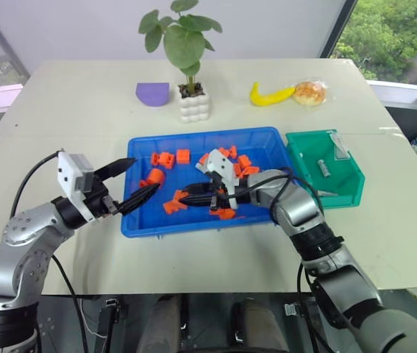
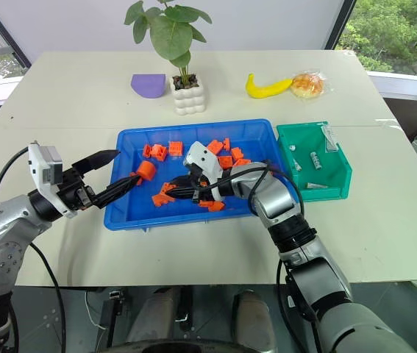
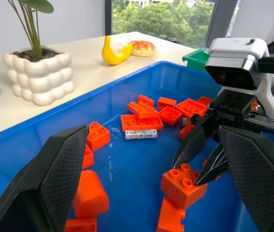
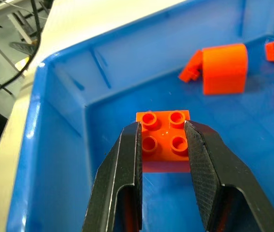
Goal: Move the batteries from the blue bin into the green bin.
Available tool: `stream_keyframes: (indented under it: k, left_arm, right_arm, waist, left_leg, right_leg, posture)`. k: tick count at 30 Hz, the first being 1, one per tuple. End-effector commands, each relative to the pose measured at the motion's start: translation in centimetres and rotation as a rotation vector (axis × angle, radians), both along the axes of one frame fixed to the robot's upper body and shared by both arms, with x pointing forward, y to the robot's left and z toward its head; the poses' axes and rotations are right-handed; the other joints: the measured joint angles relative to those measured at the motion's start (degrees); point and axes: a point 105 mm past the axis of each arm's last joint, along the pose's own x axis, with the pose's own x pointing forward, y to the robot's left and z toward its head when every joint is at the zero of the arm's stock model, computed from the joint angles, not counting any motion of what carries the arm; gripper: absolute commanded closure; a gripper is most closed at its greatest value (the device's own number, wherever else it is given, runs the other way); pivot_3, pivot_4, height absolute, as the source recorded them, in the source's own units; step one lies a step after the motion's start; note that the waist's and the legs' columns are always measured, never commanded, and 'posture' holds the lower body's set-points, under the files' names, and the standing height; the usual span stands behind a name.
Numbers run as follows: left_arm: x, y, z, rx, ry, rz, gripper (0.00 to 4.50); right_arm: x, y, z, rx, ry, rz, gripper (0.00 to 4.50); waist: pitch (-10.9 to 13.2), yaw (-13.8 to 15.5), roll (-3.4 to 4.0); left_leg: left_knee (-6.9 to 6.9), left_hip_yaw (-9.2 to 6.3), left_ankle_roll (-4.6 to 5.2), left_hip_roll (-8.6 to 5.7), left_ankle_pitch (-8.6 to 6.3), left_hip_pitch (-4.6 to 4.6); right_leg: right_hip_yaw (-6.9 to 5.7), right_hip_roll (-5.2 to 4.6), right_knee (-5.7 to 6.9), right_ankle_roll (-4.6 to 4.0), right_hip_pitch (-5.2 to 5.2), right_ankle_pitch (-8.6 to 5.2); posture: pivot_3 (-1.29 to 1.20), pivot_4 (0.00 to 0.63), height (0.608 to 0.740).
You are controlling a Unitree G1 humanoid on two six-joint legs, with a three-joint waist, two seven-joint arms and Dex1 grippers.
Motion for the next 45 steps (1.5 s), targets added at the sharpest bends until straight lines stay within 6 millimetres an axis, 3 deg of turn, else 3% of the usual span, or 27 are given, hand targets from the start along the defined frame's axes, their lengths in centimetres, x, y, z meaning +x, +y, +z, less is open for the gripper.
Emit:
stream_keyframes:
  k: [1,3,8,12,19,39,42,45]
  left_arm:
    - [-0.3,0.0,1.1,0.01,-0.06,-0.005,0.0]
    - [-0.3,0.0,1.2,0.009,-0.061,-0.007,0.0]
    - [-0.2,-0.1,1.2,0.009,-0.059,-0.016,0.0]
    - [0.0,-0.5,1.1,0.013,-0.059,-0.029,0.0]
    - [0.1,-0.8,1.2,0.013,-0.066,-0.041,0.0]
    - [0.1,-0.7,1.3,0.016,-0.074,-0.018,0.0]
    - [0.0,-0.7,1.2,0.017,-0.074,-0.018,0.0]
    - [0.0,-0.6,1.2,0.017,-0.073,-0.018,0.0]
  right_arm:
    - [0.7,-0.1,1.3,-0.001,-0.079,-0.007,1.82]
    - [1.3,-0.3,1.7,0.0,-0.104,-0.032,0.85]
    - [3.7,-1.2,2.9,0.003,-0.17,-0.14,0.85]
    - [5.0,-1.9,2.4,-0.032,-0.185,-0.199,0.85]
    - [5.6,-2.0,0.8,-0.093,-0.163,-0.215,0.85]
    - [7.3,-1.5,-0.8,-0.219,-0.178,-0.212,0.85]
    - [7.6,-1.7,-0.9,-0.23,-0.174,-0.233,1.61]
    - [7.6,-1.6,-0.9,-0.228,-0.168,-0.228,3.06]
  waist:
    - [0.0,-0.02,0.0]
    - [0.0,-0.03,0.0]
    - [0.0,-0.03,0.0]
    - [0.0,0.04,-0.01]
    - [0.0,-0.1,0.0]
    - [0.0,-0.21,0.0]
    - [0.0,-0.27,0.0]
    - [0.0,-0.2,0.0]
  left_leg:
    - [0.0,0.0,0.0,0.0,0.0,0.0]
    - [0.0,0.0,0.0,0.0,0.0,0.0]
    - [0.0,0.01,0.0,0.0,0.0,0.0]
    - [0.01,0.0,0.0,0.0,0.0,0.0]
    - [0.0,0.01,0.0,0.0,0.0,0.0]
    - [0.0,0.01,-0.01,0.01,0.01,0.0]
    - [0.0,0.01,-0.01,0.02,0.01,0.0]
    - [0.0,0.01,-0.01,0.01,0.01,0.0]
  right_leg:
    - [0.0,0.0,0.0,0.0,0.0,0.0]
    - [0.0,0.0,0.0,0.0,0.0,0.0]
    - [0.0,0.01,0.0,0.0,0.0,0.0]
    - [0.0,0.0,0.0,0.0,0.01,0.0]
    - [0.0,0.01,0.0,0.0,0.0,0.0]
    - [0.0,0.03,0.0,0.0,0.0,0.0]
    - [0.0,0.03,0.0,0.0,0.0,0.0]
    - [0.0,0.03,0.01,0.0,0.0,0.0]
  posture:
    - [0.0,0.15,0.739]
    - [0.0,0.15,0.739]
    - [0.0,0.15,0.739]
    - [0.0,0.15,0.739]
    - [0.0,0.15,0.739]
    - [0.0,0.15,0.739]
    - [0.0,0.15,0.739]
    - [0.0,0.15,0.739]
